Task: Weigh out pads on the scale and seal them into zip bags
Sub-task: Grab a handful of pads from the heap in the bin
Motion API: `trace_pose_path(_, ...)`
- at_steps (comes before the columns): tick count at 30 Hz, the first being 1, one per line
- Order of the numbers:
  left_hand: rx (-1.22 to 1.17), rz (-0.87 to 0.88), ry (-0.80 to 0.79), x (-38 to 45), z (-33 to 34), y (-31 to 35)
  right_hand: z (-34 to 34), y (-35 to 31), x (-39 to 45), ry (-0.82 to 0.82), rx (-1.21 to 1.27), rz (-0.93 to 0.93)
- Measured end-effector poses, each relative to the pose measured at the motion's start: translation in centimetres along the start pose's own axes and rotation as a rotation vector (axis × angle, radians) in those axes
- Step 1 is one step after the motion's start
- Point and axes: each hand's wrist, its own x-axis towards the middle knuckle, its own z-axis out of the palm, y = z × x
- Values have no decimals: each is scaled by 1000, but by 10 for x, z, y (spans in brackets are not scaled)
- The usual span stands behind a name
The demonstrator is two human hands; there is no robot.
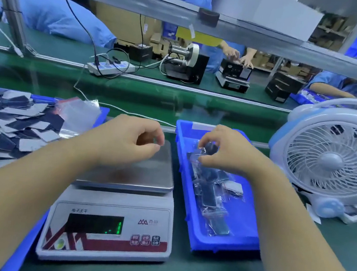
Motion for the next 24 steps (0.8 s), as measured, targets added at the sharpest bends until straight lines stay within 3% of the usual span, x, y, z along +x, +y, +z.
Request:
trace_pose_path(4,20,-2,-73,-5,9,2,10,26,-15,-171,-9,145)
trace_pose_path(8,17,-32,-65,-7,5,-2,12,17,-9,-25,33,132)
trace_pose_path(16,-28,-239,120,-34,-47,-45,19,-46,17,48,82,-53)
trace_pose_path(24,-13,-432,238,-81,-103,-99,56,-169,40,-35,-21,-414)
